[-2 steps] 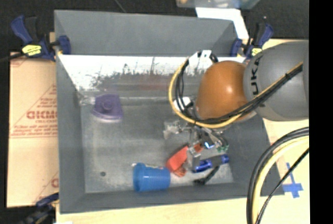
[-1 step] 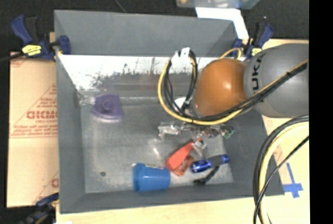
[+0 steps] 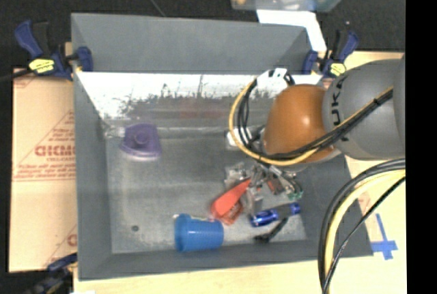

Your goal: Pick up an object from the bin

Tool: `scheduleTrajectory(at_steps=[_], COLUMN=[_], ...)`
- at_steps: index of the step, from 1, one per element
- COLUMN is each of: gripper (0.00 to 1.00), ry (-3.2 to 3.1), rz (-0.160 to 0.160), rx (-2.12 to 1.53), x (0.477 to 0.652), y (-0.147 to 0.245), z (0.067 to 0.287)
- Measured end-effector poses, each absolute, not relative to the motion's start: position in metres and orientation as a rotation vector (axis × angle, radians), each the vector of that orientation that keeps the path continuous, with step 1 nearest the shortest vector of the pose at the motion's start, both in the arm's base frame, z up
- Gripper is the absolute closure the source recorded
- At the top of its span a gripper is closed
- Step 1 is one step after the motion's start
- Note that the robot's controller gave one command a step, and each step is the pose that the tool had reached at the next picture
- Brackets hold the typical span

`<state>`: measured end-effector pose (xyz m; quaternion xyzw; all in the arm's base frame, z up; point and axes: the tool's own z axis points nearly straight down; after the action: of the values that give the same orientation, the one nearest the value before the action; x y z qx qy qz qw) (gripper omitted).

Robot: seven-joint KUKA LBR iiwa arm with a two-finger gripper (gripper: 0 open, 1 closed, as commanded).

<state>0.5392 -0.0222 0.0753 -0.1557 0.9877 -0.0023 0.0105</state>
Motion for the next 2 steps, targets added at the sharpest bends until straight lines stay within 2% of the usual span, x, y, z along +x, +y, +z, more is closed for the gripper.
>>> scheduleTrajectory(at_steps=[2], gripper=[1.0], ry=[3.082], rz=[-0.008], rx=[-0.485], x=[0.5387], y=[-0.0228], z=[0.0836])
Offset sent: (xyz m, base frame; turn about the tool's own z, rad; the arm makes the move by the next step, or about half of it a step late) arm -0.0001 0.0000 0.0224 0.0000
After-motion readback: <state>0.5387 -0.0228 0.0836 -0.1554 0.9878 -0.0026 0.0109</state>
